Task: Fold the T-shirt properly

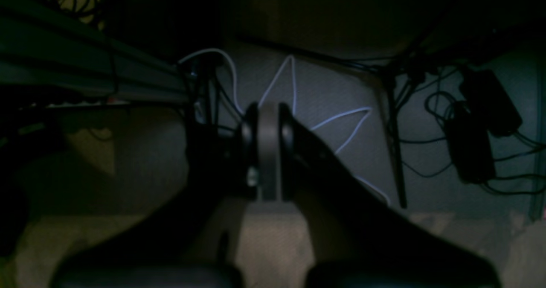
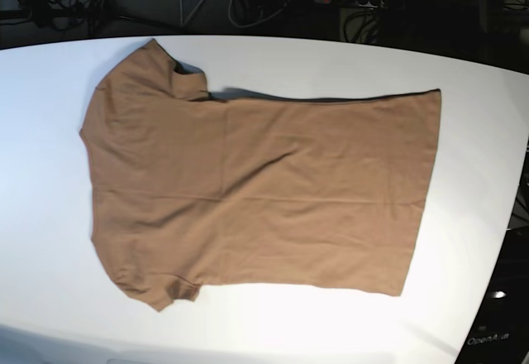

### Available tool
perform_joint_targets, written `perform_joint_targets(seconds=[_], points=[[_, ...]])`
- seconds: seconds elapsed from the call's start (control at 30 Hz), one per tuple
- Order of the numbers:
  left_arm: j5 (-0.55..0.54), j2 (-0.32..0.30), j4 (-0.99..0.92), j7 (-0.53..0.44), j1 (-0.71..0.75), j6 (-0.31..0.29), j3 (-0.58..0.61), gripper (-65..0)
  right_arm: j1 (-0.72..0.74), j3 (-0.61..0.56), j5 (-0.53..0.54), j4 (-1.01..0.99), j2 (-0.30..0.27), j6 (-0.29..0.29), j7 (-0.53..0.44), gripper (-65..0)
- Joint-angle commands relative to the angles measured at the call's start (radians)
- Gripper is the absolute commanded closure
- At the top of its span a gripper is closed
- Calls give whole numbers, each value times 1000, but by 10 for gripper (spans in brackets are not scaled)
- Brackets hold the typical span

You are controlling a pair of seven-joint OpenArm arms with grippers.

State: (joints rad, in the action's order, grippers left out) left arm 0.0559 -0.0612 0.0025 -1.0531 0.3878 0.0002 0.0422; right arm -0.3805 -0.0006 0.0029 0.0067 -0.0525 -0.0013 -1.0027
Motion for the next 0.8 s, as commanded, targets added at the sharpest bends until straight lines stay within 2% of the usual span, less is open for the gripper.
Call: perform_joint_targets(seconds=[0.0,0.77], points=[[2,-2,-2,-20,20,4,0,-11,-15,-2,-1,-3,-5,-3,-23,-1],[2,-2,-2,-23,12,4,0,-11,-8,-3,-1,-3,-5,-3,-25,0]])
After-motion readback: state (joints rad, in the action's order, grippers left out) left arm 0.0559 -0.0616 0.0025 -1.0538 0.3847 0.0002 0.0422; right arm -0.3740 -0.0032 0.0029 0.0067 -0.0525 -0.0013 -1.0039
